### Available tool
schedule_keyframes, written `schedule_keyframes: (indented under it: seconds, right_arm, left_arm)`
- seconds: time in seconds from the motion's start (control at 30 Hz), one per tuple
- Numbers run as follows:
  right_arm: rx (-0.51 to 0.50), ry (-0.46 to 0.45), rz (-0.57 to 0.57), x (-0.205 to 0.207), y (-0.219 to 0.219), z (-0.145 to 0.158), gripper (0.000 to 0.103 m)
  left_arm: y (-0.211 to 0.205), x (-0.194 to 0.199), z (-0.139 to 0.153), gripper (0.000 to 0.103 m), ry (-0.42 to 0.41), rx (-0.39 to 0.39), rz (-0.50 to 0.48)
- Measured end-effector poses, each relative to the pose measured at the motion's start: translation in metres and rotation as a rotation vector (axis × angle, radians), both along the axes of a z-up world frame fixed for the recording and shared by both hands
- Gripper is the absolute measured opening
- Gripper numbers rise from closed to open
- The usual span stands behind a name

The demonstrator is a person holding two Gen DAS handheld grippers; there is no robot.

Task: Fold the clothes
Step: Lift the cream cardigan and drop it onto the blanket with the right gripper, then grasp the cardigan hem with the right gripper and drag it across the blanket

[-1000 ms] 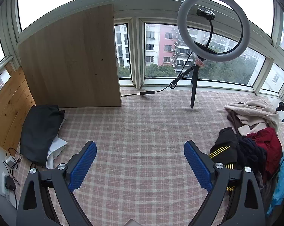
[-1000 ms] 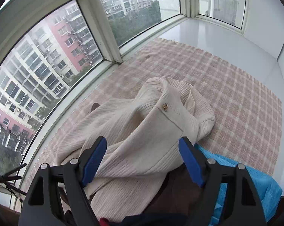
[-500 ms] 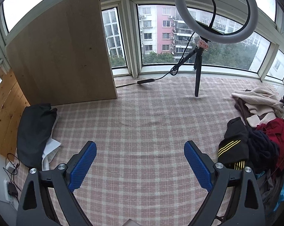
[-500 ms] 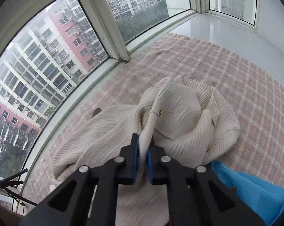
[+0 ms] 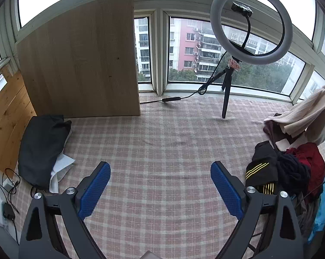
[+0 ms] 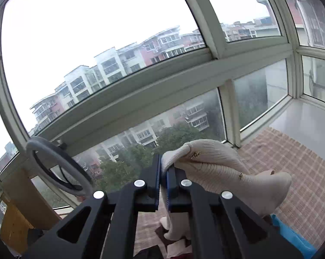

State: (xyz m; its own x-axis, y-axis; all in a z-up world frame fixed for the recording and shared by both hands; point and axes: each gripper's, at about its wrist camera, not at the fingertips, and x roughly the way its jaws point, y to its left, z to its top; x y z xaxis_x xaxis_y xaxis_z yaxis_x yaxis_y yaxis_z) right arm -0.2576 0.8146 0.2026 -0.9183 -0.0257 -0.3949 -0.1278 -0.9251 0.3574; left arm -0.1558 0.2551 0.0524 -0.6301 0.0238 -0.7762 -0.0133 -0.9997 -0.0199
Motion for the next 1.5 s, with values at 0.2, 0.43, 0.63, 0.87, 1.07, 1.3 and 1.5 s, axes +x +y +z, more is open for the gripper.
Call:
schedule_keyframes:
  seconds: [0.2, 0.43, 0.63, 0.87, 1.07, 1.3, 1.5]
  right_arm:
    - [0.053, 0.168, 0.326, 0.062, -0.141, 0.093, 0.004]
    - [0.032, 0.202, 0.71, 0.11, -0.306, 0.155, 0.004]
    - [-0.006, 0.126, 0.829, 0.128, -0.365, 0.122, 0.004]
    - [0.252, -0.47, 0.484, 0.12, -0.338, -0.099, 0.007]
    - [0.201, -0.658, 0.488, 0.134, -0.343, -0.202, 0.017]
    - [0.048, -0.764, 0.606, 0.125, -0.411, -0.265, 0.062]
    - [0.212, -0.891, 0.572, 0.108, -0.45, -0.32, 0.059]
  left_arm:
    - [-0.038, 0.035, 0.013, 0.094, 0.058, 0.048, 0.016]
    - [-0.114, 0.078, 0.019, 0.094, 0.108, 0.098, 0.105]
    - [-0.194, 0.112, 0.018, 0.095, 0.112, 0.075, 0.215]
    - [-0.241, 0.126, -0.012, 0.095, 0.024, -0.005, 0.228]
    - [-0.237, 0.109, -0.045, 0.095, -0.058, 0.004, 0.146]
    - [-0.192, 0.071, -0.081, 0.095, -0.113, 0.011, -0.044]
    - [-0.179, 0.048, -0.099, 0.095, -0.153, 0.012, -0.091]
